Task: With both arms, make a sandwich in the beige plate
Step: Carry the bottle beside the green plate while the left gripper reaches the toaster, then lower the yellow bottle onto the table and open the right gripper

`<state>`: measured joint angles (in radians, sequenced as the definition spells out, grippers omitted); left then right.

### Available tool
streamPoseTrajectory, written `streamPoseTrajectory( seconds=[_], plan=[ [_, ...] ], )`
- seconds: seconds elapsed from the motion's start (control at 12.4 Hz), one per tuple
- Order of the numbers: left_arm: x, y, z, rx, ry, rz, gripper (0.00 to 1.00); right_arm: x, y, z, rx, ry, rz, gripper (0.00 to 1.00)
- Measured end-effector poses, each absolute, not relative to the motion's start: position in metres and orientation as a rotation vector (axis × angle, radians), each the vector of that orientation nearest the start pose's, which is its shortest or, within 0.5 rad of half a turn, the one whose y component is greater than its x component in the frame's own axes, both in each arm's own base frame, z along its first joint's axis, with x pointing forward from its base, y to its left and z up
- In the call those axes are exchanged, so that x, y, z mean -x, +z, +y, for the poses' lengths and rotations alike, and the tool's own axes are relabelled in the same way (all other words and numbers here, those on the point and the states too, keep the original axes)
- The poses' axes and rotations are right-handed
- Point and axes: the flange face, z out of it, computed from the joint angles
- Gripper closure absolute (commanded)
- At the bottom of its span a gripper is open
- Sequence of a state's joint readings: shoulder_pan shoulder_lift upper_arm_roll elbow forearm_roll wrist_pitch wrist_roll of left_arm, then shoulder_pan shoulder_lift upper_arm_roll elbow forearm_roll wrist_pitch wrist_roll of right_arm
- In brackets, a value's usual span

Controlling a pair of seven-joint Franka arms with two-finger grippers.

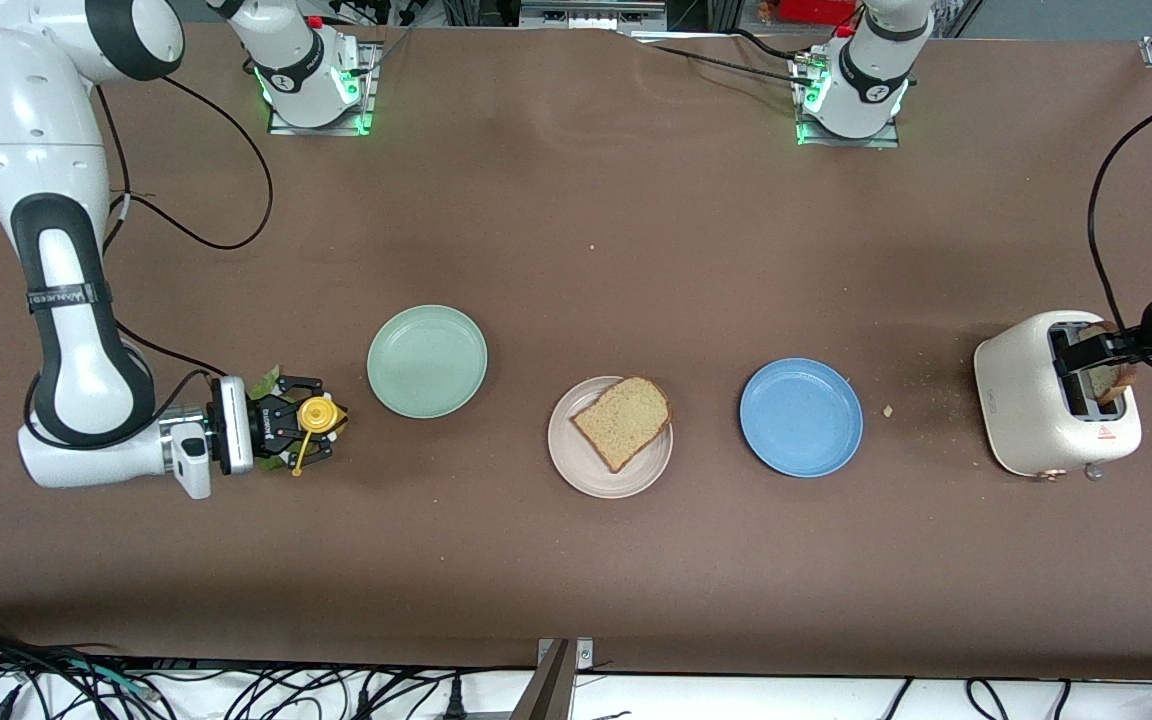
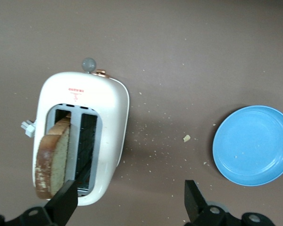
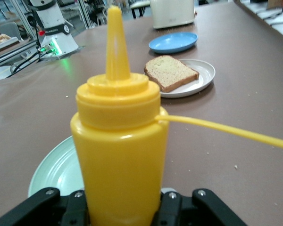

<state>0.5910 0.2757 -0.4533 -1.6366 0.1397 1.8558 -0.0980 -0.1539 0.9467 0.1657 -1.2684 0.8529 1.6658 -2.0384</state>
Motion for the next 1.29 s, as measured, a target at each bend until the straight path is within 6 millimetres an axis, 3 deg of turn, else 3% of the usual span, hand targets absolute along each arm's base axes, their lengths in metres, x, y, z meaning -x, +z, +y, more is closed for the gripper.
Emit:
streamPoseTrajectory(
  seconds=[0.16,0.32,0.73,0.89,0.97,1.05,1.29],
  plan=[
    [-0.620,0.467,0.134,3.066,0.045,-0.315,0.01,-0.700,0.159,0.058,1.372,-0.694,-1.567,1.00],
    [-0.620,0.460,0.152,3.043,0.039,-0.335,0.01,-0.696,0.139,0.058,1.355,-0.710,-1.566,1.00],
    [-0.621,0.437,0.180,3.056,0.047,-0.387,0.01,-0.695,0.134,0.053,1.359,-0.714,-1.559,1.00],
    [-0.622,0.437,0.178,3.059,0.045,-0.382,0.01,-0.695,0.131,0.046,1.368,-0.717,-1.549,0.80],
    [-0.622,0.437,0.177,3.059,0.044,-0.380,0.01,-0.694,0.129,0.043,1.372,-0.717,-1.544,0.66],
    [-0.622,0.438,0.177,3.060,0.043,-0.379,0.01,-0.693,0.126,0.042,1.375,-0.714,-1.539,0.58],
    [-0.623,0.438,0.175,3.061,0.041,-0.374,0.01,-0.691,0.123,0.042,1.361,-0.728,-1.555,0.53]
  ],
)
